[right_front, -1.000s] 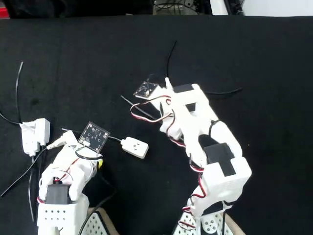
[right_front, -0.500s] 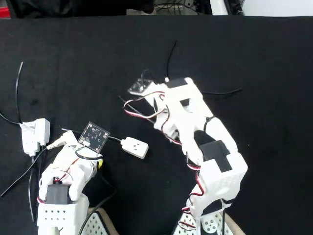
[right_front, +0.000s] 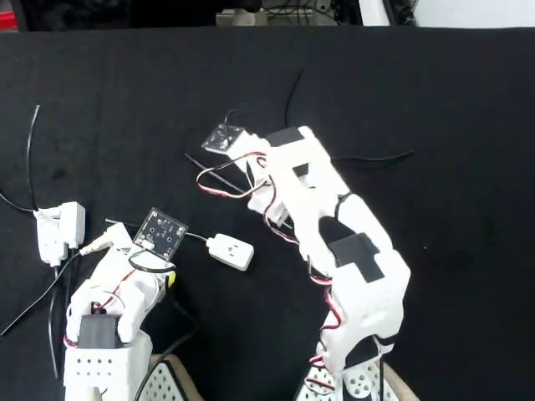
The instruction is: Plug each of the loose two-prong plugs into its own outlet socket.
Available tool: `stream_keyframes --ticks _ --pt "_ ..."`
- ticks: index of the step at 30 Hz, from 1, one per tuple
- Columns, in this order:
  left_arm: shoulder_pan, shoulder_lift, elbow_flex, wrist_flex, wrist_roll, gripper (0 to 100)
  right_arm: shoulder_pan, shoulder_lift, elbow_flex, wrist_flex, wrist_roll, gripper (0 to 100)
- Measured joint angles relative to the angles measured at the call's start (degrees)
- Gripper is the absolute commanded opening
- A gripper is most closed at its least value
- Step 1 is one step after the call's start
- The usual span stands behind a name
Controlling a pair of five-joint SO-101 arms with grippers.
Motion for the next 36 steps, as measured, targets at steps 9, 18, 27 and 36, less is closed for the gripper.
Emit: stream_keyframes --ticks 9,18,27,36 --pt "0.0 0.0 0.0 0.0 0.0 22 2.1 0.0 -6.3 7.7 2.2 8.0" --pt "0.0 0.0 0.0 0.0 0.0 22 2.7 4.1 -2.5 1.9 2.2 13.9" --pt "0.0 0.0 0.0 0.0 0.0 22 0.9 7.0 -3.7 2.1 2.1 14.1" --pt "0.0 0.0 0.0 0.0 0.0 22 1.1 6.9 -3.9 3.3 2.2 1.1"
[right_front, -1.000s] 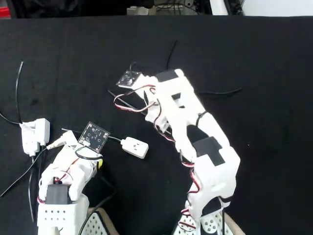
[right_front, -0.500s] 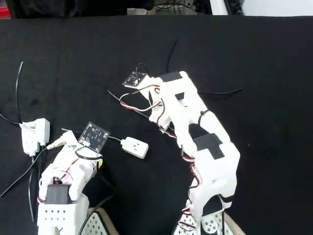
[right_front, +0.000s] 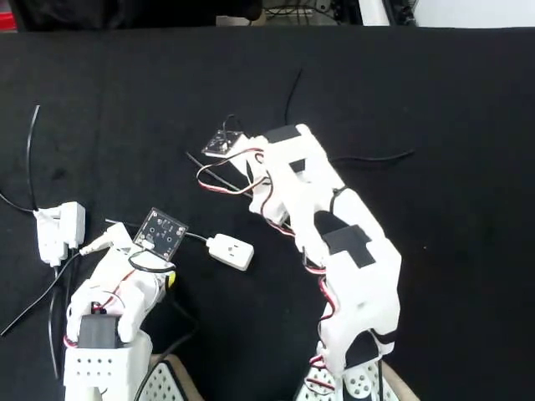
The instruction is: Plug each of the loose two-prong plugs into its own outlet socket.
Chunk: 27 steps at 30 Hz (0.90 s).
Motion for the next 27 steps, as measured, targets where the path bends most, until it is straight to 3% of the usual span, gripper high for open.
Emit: stream_keyframes --ticks 15,21,27 --pt "0.0 0.0 0.0 0.0 -0.4 22 -1.1 1.1 -7.6 9.0 -2.1 14.6" --pt "0.0 0.0 0.0 0.0 -0.4 22 -1.1 1.1 -7.6 11.5 -2.1 26.3" --pt "0.0 0.0 0.0 0.0 -0.4 22 -1.1 1.1 -7.6 11.7 1.8 18.8"
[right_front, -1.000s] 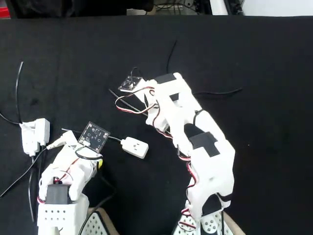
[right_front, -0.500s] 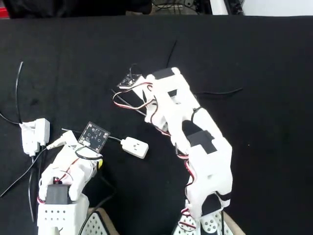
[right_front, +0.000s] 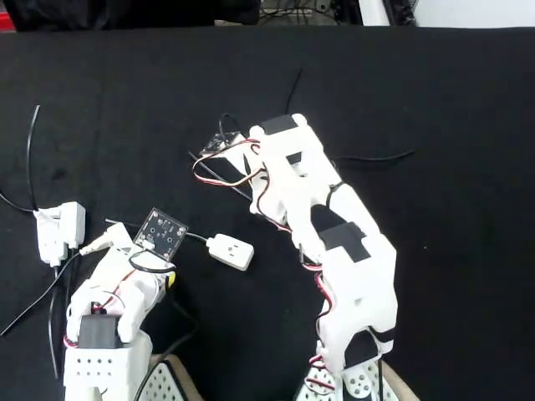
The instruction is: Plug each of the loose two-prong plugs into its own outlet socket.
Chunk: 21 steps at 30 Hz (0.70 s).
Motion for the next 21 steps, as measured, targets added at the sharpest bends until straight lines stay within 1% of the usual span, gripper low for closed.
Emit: stream_keyframes --ticks 5,9,11,15,21 --pt "0.0 0.0 0.0 0.0 0.0 22 1.4 0.0 0.0 -0.8 1.8 12.6" --pt "0.0 0.0 0.0 0.0 0.0 22 3.0 0.1 0.0 -2.2 1.9 12.1" --pt "0.0 0.0 0.0 0.0 0.0 22 2.9 0.1 0.0 -2.3 1.9 12.1" --pt "0.0 0.0 0.0 0.0 0.0 22 2.8 1.1 -0.1 -5.3 -0.9 12.1" --pt "0.0 0.0 0.0 0.0 0.0 22 1.7 5.5 -2.9 -5.4 -1.5 12.1"
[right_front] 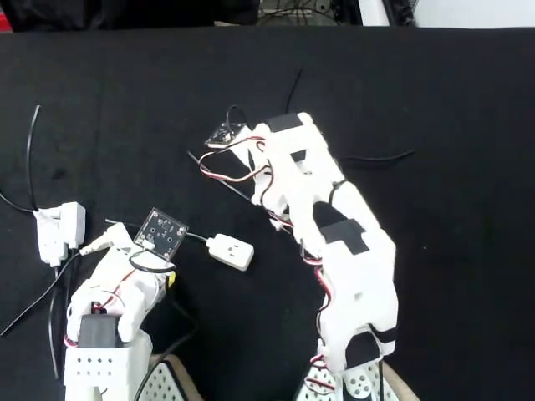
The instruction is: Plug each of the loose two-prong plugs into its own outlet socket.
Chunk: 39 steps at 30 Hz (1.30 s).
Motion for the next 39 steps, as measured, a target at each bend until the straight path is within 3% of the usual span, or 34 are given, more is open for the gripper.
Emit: stream_keyframes --ticks 19,22,23,34,39 --pt "0.0 0.0 0.0 0.0 0.0 22 -4.1 0.6 0.3 2.4 -2.1 11.9" --pt "0.0 0.0 0.0 0.0 0.0 22 -4.1 0.6 0.3 2.4 -2.5 4.9" --pt "0.0 0.0 0.0 0.0 0.0 22 -4.1 0.6 0.3 2.4 -3.0 1.0" --pt "0.0 0.0 0.0 0.0 0.0 22 -4.0 1.6 -6.6 7.7 -12.5 1.2" --pt "0.0 0.0 0.0 0.0 0.0 22 -4.0 -7.0 -7.6 8.6 -19.9 1.2"
